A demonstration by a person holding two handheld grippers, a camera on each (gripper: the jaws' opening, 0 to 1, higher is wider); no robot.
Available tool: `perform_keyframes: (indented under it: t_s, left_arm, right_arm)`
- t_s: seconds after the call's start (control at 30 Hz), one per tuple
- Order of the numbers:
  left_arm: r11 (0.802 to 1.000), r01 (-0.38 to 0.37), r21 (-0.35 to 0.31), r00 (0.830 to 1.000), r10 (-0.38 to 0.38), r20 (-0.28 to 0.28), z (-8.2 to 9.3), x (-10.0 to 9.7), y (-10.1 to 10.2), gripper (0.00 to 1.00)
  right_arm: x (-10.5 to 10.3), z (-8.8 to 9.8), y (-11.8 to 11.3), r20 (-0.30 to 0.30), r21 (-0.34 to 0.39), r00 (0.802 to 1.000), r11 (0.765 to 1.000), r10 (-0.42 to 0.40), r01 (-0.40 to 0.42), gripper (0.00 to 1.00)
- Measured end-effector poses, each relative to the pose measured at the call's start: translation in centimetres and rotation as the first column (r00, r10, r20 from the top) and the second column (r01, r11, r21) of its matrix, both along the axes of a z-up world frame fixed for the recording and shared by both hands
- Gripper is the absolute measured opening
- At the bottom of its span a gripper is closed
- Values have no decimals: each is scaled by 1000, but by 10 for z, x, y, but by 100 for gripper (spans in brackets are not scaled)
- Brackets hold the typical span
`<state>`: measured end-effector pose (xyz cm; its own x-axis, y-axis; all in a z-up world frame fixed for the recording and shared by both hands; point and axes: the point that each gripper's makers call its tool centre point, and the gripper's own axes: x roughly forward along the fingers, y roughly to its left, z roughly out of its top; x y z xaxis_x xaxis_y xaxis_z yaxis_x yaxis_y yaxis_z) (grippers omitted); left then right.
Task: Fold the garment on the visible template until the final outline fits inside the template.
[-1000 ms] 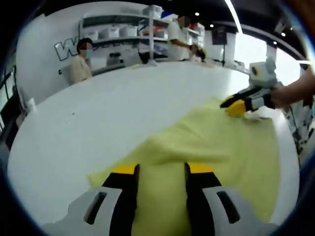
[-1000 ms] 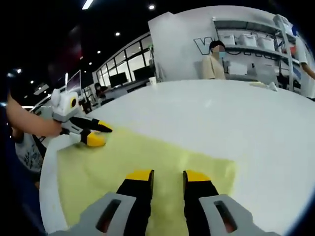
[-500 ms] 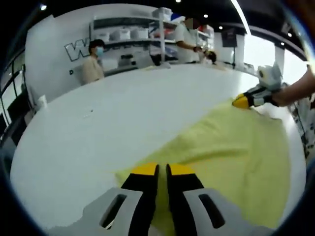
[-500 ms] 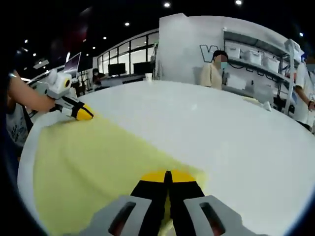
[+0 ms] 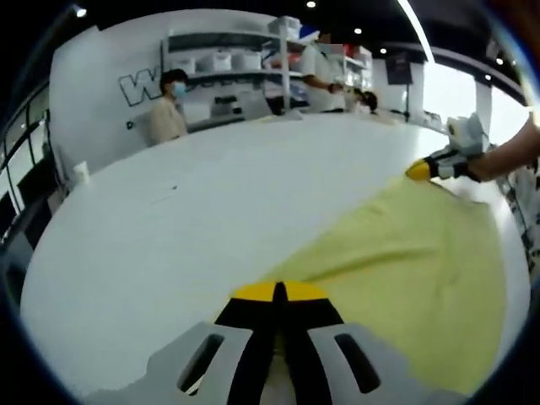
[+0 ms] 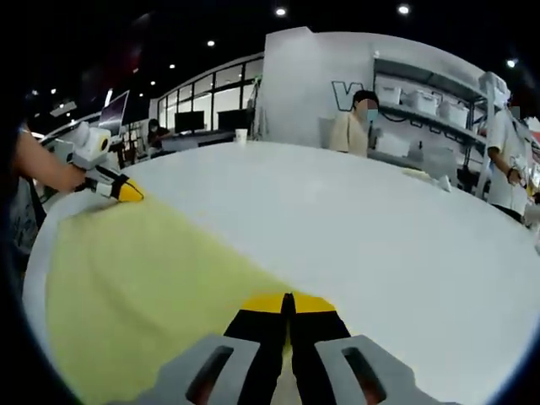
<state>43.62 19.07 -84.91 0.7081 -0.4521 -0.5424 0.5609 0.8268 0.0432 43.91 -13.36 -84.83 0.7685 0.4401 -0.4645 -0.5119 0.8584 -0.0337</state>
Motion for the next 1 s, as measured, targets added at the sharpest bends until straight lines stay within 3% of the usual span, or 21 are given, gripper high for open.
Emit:
perform_keyframes:
  t_s: [0.23, 0.37, 0.43, 0.57, 0.63, 0.7, 0.83, 1.0]
  left_arm:
    - [1000, -22, 13, 1000, 22, -4, 2, 0, 15, 3]
    - [999, -39, 15, 999, 39, -4, 4, -2, 26, 3]
    - [999, -51, 7, 999, 51, -1, 8, -8, 28, 3]
    - [999, -53, -11, 999, 53, 8, 14, -20, 33, 10]
    - [999, -52, -11, 999, 52, 6, 15, -28, 38, 12]
    - [998, -54, -13, 998, 54, 8, 16, -34, 43, 13]
    - [997, -49, -52, 999, 49, 4, 25, -53, 49, 20]
    - [996, -31, -84, 999, 30, -15, 29, -75, 52, 36]
  right_arm:
    - [-5, 2, -16, -20, -10, 997, 997, -74, 74, 0]
    - [-13, 11, -27, -18, 21, 994, 994, -104, 104, 0]
    - [-20, 23, -35, 0, 46, 993, 992, -121, 121, 0]
    - [-33, 30, -60, 14, 53, 985, 984, -171, 170, 0]
    - [-43, 35, -73, -5, 113, 974, 967, -228, 227, 0]
    - [-55, 41, -82, 7, 119, 972, 965, -236, 233, 0]
    - [-72, 41, -96, -4, 152, 972, 960, -236, 234, 11]
    - [-92, 47, -93, -16, 200, 980, 960, -197, 196, 24]
